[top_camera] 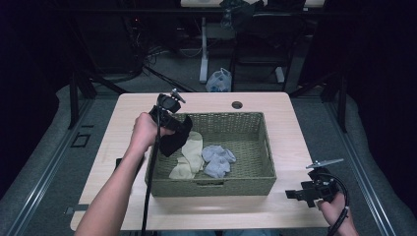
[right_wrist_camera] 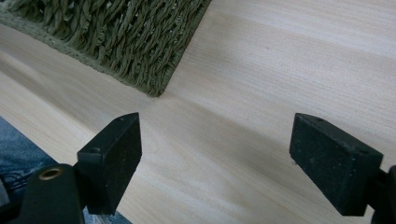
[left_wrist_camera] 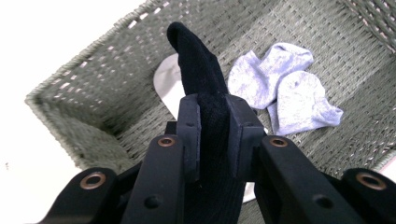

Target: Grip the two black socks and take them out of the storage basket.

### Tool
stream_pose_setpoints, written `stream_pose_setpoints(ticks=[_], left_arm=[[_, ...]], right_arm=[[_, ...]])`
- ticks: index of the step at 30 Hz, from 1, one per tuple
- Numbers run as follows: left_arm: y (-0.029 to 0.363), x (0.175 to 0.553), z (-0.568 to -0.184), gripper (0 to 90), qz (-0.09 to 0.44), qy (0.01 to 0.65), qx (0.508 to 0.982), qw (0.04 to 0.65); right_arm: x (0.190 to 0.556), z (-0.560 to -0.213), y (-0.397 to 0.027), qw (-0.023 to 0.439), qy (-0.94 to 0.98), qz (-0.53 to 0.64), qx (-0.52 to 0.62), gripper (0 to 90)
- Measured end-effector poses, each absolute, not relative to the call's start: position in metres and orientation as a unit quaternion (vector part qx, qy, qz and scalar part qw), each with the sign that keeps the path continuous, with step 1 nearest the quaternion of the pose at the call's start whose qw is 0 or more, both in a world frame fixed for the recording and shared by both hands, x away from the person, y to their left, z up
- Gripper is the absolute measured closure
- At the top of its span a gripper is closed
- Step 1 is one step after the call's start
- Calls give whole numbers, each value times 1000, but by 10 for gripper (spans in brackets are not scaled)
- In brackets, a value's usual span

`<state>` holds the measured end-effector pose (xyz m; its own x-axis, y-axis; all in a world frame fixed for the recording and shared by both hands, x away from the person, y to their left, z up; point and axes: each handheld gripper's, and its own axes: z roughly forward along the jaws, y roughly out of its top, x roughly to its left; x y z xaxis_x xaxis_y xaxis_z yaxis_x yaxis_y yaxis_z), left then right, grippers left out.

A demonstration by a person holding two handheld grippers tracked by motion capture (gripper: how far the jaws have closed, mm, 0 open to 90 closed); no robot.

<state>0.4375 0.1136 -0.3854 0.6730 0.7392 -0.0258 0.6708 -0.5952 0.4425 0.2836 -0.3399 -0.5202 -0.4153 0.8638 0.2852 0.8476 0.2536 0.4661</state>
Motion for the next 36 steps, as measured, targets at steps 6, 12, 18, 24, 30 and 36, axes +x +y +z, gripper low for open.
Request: stream_pose_setpoints(ticks=[6,12,18,24,30,36], left_arm=[[123,436,-372,776,93,401,886,216],[137,432,-361,776,107,409,879,219],[155,427,-354,776,114,420,873,218],[175,420,-353,776,118,435,865,219],[193,414,-355,775,122,449,858,217],[209,406,-360,775,126,462,850,220]], right_arm=[[284,-520,-340,12,791,286,540,167],[283,-521,-339,14,788,290,544,167],[284,-520,-340,12,792,285,539,168],[284,-520,-339,11,795,282,537,167],[284,-520,-339,12,794,283,538,168],[284,-520,-340,11,794,283,538,168]])
